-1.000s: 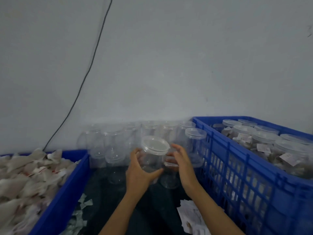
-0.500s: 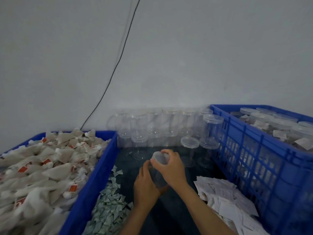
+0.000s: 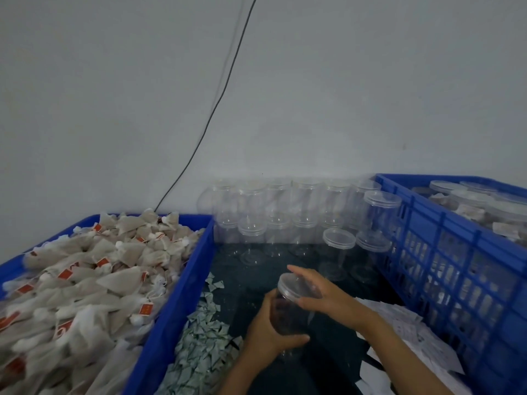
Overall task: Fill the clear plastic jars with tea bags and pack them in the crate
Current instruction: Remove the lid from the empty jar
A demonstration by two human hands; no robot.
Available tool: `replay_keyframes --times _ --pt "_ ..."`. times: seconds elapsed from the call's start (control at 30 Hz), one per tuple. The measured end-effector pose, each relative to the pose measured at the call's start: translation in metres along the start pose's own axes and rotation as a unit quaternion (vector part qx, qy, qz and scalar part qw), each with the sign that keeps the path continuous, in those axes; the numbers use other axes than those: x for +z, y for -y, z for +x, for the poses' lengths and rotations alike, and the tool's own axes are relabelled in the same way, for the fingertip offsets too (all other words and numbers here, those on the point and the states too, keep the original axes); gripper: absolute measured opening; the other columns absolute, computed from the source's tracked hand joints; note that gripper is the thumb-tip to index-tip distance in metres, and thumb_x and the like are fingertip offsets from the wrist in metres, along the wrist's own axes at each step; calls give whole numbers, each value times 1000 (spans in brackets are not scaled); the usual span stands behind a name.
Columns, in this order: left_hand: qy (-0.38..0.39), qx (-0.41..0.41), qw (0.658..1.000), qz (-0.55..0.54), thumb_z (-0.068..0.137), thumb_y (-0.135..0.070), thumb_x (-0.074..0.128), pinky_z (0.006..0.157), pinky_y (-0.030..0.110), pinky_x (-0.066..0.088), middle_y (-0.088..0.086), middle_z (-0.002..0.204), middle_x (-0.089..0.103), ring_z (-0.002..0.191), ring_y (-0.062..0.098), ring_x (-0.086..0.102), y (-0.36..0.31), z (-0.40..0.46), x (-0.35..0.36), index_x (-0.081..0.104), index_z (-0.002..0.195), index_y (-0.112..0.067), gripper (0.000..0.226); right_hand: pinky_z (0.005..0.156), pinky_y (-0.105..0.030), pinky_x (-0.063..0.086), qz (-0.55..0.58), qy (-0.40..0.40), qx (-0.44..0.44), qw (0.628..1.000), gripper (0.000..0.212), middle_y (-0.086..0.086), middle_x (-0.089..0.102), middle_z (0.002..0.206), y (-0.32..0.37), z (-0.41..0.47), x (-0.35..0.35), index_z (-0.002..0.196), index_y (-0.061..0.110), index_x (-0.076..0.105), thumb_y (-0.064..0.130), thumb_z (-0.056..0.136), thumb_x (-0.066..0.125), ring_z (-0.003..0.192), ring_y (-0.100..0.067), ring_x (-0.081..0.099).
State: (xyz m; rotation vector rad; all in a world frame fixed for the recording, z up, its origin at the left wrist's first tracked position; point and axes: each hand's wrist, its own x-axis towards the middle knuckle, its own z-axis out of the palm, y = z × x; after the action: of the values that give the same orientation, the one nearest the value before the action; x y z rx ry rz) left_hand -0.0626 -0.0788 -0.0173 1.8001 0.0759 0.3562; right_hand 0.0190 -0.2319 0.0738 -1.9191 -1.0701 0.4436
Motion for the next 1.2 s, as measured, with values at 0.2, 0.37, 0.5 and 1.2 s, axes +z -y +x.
replay_keyframes --times 0.2,0.37,0.5,1.2 --pt "-54 59 996 39 50 -28 91 90 20 49 -21 122 59 113 -2 56 -2 2 11 43 122 -50 89 105 -40 38 -160 -171 113 965 96 -3 25 142 12 12 31 150 22 15 65 77 62 132 -25 33" --pt "-31 51 997 48 55 -29 90 90 20 50 -26 122 58 114 -1 56 5 2 -2 36 130 -48 94 111 -33 32 -78 33 24 996 79 7 30 140 19 9 3 144 38 28 27 81 75 135 -15 30" --pt "-14 43 997 68 55 -35 90 89 20 51 -21 121 60 112 -2 57 2 5 -3 35 127 -51 92 115 -52 20 -133 -27 150 979 95 -5 6 157 22 13 10 151 34 -1 63 83 58 145 -33 6" --pt "15 20 995 92 49 -45 91 94 33 53 -32 120 58 112 -5 56 1 11 -8 30 125 -64 99 108 -47 31 -271 -1 146 951 90 -8 23 148 36 26 12 148 28 18 56 78 67 139 -36 19"
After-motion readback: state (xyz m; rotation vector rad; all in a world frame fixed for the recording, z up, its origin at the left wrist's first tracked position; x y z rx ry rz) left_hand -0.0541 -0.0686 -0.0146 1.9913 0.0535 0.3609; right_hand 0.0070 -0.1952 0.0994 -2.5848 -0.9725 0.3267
